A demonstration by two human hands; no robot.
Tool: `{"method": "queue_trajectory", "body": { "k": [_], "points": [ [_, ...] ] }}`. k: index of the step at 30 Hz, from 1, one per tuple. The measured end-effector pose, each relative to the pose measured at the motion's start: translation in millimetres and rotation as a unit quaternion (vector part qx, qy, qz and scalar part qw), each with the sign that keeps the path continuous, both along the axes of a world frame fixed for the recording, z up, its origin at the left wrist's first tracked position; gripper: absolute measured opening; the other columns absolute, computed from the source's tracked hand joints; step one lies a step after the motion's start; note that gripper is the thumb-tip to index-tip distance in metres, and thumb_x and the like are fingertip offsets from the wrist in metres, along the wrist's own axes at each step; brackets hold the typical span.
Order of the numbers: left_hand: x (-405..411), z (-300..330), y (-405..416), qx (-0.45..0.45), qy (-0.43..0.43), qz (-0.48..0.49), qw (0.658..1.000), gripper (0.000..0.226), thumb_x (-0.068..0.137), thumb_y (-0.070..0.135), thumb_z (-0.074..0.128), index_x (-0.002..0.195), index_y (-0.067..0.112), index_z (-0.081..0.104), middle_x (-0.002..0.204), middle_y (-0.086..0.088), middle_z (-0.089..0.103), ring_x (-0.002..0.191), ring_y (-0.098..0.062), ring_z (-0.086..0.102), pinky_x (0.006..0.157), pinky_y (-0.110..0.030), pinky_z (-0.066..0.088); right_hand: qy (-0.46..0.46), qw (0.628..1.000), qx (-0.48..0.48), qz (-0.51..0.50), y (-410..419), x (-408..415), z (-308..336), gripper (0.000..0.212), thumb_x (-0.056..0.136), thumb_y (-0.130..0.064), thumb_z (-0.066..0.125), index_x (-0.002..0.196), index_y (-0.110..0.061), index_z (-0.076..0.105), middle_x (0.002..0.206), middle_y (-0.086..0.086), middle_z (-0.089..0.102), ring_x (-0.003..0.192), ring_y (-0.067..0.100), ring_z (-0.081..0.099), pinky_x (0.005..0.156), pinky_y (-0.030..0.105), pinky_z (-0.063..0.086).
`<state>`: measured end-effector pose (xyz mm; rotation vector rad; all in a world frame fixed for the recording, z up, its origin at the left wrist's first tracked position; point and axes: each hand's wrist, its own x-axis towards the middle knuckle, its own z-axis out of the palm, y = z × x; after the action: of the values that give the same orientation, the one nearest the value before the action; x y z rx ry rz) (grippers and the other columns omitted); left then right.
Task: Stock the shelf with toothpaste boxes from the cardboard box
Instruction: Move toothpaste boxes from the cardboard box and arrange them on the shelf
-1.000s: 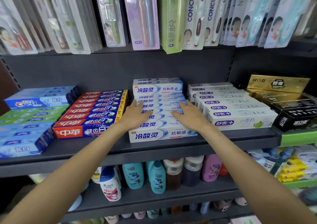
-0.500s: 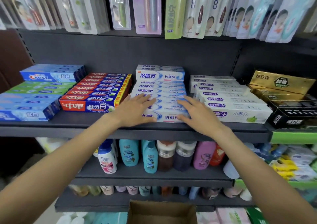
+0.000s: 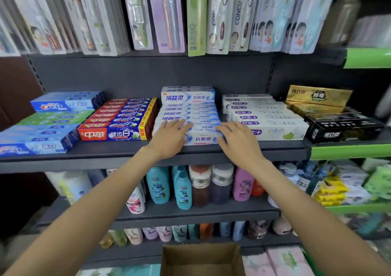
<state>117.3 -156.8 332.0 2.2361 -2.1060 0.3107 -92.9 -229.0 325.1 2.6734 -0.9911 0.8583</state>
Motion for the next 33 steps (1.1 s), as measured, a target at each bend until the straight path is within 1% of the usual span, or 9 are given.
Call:
{"method": "queue_trajectory", "body": {
  "k": [2,5,8,11,16,22,27,31,33],
  "points": [
    [-10.7,0.7,2.3,-0.052,0.048,-0.024,0.997,0.057,0.090,0.027,0.041,0.146,0.023,0.029,0.149,-0.006,0.036,0.137,-0.025,0.031,0.114,-0.042,0.021,-0.028,1.000,-0.008,-0.012,11.4,-25.3,1.0,0.033,0.084,-0.022,0.050,0.110,-0.011,0.067,0.104,0.008,0.069,0.097,0.031,0.063,0.086,0.038,0.048],
    [-37.9,10.6,12.3,-0.178,0.185,-0.067,0.964,0.054,0.078,0.034,0.041,0.129,0.026,0.054,0.128,0.002,0.060,0.120,-0.022,0.051,0.097,-0.036,0.040,-0.049,0.997,0.024,-0.055,26.1,-68.4,1.6,0.026,0.087,-0.014,0.057,0.111,-0.010,0.067,0.103,0.011,0.069,0.097,0.033,0.061,0.081,0.037,0.047],
    [-66.7,22.1,11.7,-0.239,0.288,-0.106,0.921,0.038,0.083,0.033,0.049,0.119,0.027,0.061,0.116,0.011,0.066,0.111,-0.011,0.057,0.094,-0.027,0.041,-0.056,0.992,0.068,-0.088,25.7,-105.8,4.4,0.028,0.091,-0.016,0.056,0.118,-0.013,0.064,0.114,0.008,0.066,0.107,0.030,0.058,0.083,0.036,0.046],
    [-92.7,30.0,-9.6,-0.225,0.359,-0.142,0.895,0.041,0.084,0.030,0.059,0.124,0.022,0.058,0.117,0.005,0.065,0.110,-0.012,0.057,0.093,-0.023,0.039,-0.080,0.988,0.090,-0.102,3.7,-133.1,13.1,0.029,0.093,-0.020,0.054,0.120,-0.018,0.061,0.119,0.006,0.064,0.110,0.027,0.057,0.084,0.036,0.046],
    [-133.3,27.2,-67.9,-0.116,0.313,-0.149,0.931,0.069,0.083,0.044,0.065,0.141,0.021,0.037,0.144,-0.003,0.041,0.134,-0.021,0.035,0.109,-0.030,0.028,-0.112,0.976,0.154,-0.104,-68.8,-141.4,29.7,0.032,0.093,-0.019,0.053,0.125,-0.014,0.058,0.126,0.010,0.057,0.116,0.028,0.052,0.091,0.034,0.041],
    [-149.2,19.5,-131.3,-0.023,0.166,-0.028,0.985,0.104,0.070,0.073,0.058,0.150,0.023,0.013,0.158,-0.003,0.008,0.146,-0.025,0.003,0.117,-0.048,0.014,0.003,0.981,0.184,-0.056,-161.3,-132.1,32.2,0.047,0.098,-0.031,0.042,0.140,-0.010,0.041,0.147,0.013,0.037,0.134,0.028,0.036,0.107,0.035,0.030],
    [-148.4,12.3,-147.5,0.051,0.175,-0.002,0.983,0.108,0.067,0.075,0.060,0.150,0.026,0.012,0.159,-0.002,0.002,0.145,-0.025,-0.009,0.118,-0.048,0.009,0.113,0.964,0.236,-0.040,-219.1,-116.2,30.1,0.060,0.099,-0.048,0.031,0.149,-0.017,0.023,0.158,0.004,0.015,0.144,0.022,0.015,0.117,0.036,0.017],
    [-155.6,9.6,-149.9,0.040,0.131,0.019,0.990,0.104,0.070,0.074,0.057,0.150,0.027,0.011,0.159,-0.003,0.002,0.146,-0.026,-0.009,0.119,-0.039,0.001,0.139,0.952,0.269,-0.046,-240.4,-104.8,29.2,0.067,0.095,-0.059,0.025,0.151,-0.023,0.016,0.159,0.006,0.006,0.146,0.027,0.005,0.118,0.042,0.012],
    [-155.5,8.3,-150.2,0.031,0.126,0.023,0.991,0.103,0.070,0.075,0.055,0.150,0.029,0.011,0.159,0.000,0.003,0.146,-0.024,-0.008,0.119,-0.039,0.004,0.142,0.952,0.266,-0.055,-241.9,-100.5,26.6,0.069,0.094,-0.062,0.023,0.151,-0.023,0.016,0.159,0.007,0.005,0.146,0.027,0.004,0.118,0.040,0.012]
  ]
}}
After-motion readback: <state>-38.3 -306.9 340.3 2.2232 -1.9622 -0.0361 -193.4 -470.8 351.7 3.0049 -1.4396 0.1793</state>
